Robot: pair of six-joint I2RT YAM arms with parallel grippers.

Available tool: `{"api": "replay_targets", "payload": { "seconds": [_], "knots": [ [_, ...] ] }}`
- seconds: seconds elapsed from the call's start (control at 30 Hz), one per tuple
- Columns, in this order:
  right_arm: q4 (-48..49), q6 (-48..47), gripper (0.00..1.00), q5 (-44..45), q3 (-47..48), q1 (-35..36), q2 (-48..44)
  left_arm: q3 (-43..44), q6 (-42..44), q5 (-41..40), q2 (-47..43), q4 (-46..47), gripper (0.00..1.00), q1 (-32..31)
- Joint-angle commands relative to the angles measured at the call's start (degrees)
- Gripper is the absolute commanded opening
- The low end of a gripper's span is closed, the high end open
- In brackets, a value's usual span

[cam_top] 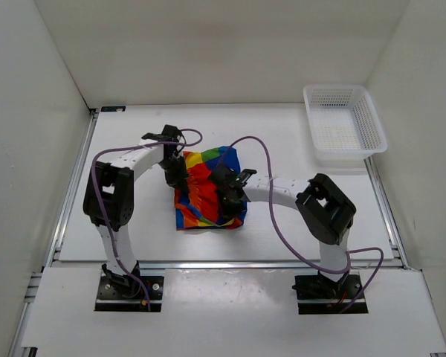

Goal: Fold and stack the shorts
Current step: Fold the shorts

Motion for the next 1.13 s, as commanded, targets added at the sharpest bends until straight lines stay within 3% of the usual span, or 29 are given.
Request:
{"api": "replay_targets", "payload": {
  "seconds": [0.0, 0.17, 0.27, 0.3, 0.43, 0.5, 0.53, 0.57, 0.73, 0.77, 0.87, 0.9, 1.0, 1.1],
  "knots": [
    [1.9, 0.1, 0.0, -2.2, -1.4, 0.2, 1.6, -0.4, 0.5, -1.5, 2.6, 2.2, 0.1, 0.1],
    [-1.9, 0.7, 0.0, 1.6, 0.7, 0.2, -2.0, 0.7, 1.7, -2.6, 3.2, 2.2, 0.1, 0.1],
    [-5.3, 1.2, 0.0, 5.4, 3.5, 0.2, -9.6, 3.0, 1.7, -5.4, -1.7, -1.3, 0.1, 0.1],
    [-6.2, 1.2, 0.04, 8.7, 4.5, 0.2, -13.7, 4.8, 1.7, -5.9, -4.3, -2.4, 0.1, 0.1],
    [-11.4, 1.2, 0.67, 17.9, 8.4, 0.2, -22.4, 10.3, 1.7, -6.9, -10.0, -7.8, 0.1, 0.6],
    [-14.5, 2.5, 0.78, 26.5, 8.4, 0.2, -27.0, 11.9, 1.7, -7.5, -13.2, -10.1, 0.12, 0.6],
    [-15.5, 3.0, 0.93, 29.5, 8.4, 0.2, -28.6, 12.6, 1.7, -7.5, -14.4, -10.8, 0.12, 0.6],
    [-16.5, 3.8, 0.99, 32.3, 7.9, 0.2, -31.6, 13.2, 1.7, -7.5, -15.7, -11.3, 0.12, 0.6],
    [-28.6, 13.4, 0.99, 47.3, 3.9, 0.2, -39.0, 10.3, 1.0, -10.1, -30.4, -10.1, 0.31, 0.6],
    [-30.4, 14.8, 0.99, 48.8, 3.2, 0.2, -40.8, 8.7, 0.3, -11.9, -32.7, -10.1, 0.52, 0.6],
    [-34.6, 17.4, 0.99, 51.6, 0.3, 0.2, -44.1, 5.5, -0.8, -15.7, -41.0, -9.5, 0.81, 0.6],
    [-35.7, 18.5, 0.99, 51.6, 0.2, 0.2, -44.1, 4.7, -0.8, -16.4, -42.9, -9.5, 0.96, 0.6],
    [-41.7, 23.8, 0.99, 52.2, -1.6, 0.2, -46.3, 2.1, -1.9, -17.8, -49.0, -9.5, 1.0, 1.2],
    [-41.0, 22.7, 0.99, 52.2, -3.7, 0.2, -47.7, 0.4, -3.5, -19.1, -53.5, -9.0, 1.0, 1.2]
  ]
}}
